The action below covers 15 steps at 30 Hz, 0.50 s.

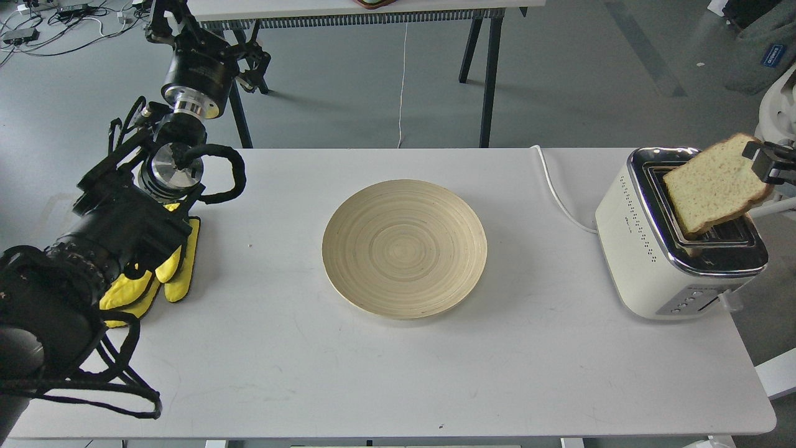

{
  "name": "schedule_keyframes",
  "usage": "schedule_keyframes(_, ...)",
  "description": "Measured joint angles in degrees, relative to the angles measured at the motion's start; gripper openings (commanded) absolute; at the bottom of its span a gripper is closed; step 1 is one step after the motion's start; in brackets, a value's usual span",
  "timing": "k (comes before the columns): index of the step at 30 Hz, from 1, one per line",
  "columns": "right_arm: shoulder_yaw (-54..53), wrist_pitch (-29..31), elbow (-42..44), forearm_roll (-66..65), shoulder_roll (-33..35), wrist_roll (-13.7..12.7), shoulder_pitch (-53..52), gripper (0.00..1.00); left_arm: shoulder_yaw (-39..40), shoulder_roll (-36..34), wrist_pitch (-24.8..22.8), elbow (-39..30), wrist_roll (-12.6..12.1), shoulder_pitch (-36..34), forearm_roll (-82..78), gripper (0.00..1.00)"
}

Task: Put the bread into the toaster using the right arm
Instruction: 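Open the right gripper and withdraw it from the toaster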

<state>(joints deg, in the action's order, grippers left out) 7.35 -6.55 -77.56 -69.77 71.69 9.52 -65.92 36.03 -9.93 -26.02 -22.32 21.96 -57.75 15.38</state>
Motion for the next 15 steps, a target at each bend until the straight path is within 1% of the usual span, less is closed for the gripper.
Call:
schedule_keyframes(3,-3.4,-0.2,0.0,1.9,-1.6,0.3,0.0,0.99,0.0,0.0,0.0,0.0,0.0,0.0,0.0,1.0)
schedule_keyframes(5,-5.7,-0.2,0.2,6.1,-3.4,0.3,0.0,0.99,0.0,0.0,0.0,0.0,0.0,0.0,0.0,1.0)
schedule_keyframes(8,-10.7,-0.2,1.0,16.6,-7.2,0.4,0.0,1.0,0.0,0.0,0.0,0.0,-0.1,0.0,0.0,1.0)
schedule_keyframes(12,-18.5,0.1,4.9,33.7,-14.2,0.5,0.0,1.0,0.0,0.0,0.0,0.0,0.0,0.0,0.0,1.0)
schedule_keyframes(13,-20.2,0.2,6.1,37.5,-16.1,1.0,0.0,1.0,0.0,0.0,0.0,0.0,0.0,0.0,0.0,1.0)
schedule_keyframes(14,-22.1,0.3,7.4,41.8,-18.0,2.1,0.0,1.0,0.0,0.0,0.0,0.0,0.0,0.0,0.0,1.0)
schedule_keyframes(15,-23.8,0.6,8.7,45.8,-19.8,3.8,0.1,1.0,0.0,0.0,0.1,0.0,0.0,0.0,0.0,1.0)
